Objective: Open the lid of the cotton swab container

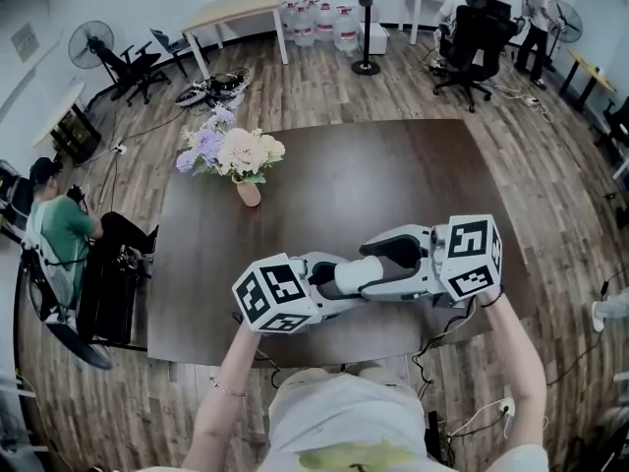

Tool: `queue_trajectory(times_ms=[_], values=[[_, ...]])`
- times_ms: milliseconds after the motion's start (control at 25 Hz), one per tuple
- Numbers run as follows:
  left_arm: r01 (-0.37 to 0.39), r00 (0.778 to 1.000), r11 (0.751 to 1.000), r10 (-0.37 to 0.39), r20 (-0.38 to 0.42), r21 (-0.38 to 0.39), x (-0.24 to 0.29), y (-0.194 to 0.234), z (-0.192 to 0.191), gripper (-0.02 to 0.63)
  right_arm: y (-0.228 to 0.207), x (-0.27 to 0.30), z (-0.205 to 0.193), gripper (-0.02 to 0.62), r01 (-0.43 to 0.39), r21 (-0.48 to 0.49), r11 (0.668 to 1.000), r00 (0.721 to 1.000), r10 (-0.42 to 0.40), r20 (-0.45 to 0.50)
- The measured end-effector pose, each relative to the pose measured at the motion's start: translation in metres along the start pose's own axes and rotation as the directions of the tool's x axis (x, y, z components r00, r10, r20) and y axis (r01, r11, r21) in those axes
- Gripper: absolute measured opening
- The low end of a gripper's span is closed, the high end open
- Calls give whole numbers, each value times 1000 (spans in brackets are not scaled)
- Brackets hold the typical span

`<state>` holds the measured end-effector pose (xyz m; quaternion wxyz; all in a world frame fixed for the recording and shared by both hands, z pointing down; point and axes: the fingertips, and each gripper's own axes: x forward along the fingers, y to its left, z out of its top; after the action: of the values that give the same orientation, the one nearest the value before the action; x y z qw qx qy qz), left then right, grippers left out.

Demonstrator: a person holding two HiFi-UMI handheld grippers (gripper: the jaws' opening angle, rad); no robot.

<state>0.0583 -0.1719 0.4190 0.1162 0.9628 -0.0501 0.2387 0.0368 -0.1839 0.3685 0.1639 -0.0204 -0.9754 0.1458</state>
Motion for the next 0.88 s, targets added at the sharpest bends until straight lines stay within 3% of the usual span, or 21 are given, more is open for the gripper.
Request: queue_trajectory(times_ms=[400,880], values=[[9,1000,1000,-9,-6,9,-2,-4,5,216,1,9,-3,244,-47,-38,998,992,42,-115],[9,1000,1000,-9,16,-3,-3,0,2,215,-7,11,-5,236,-92,80,993,989,101,-104]])
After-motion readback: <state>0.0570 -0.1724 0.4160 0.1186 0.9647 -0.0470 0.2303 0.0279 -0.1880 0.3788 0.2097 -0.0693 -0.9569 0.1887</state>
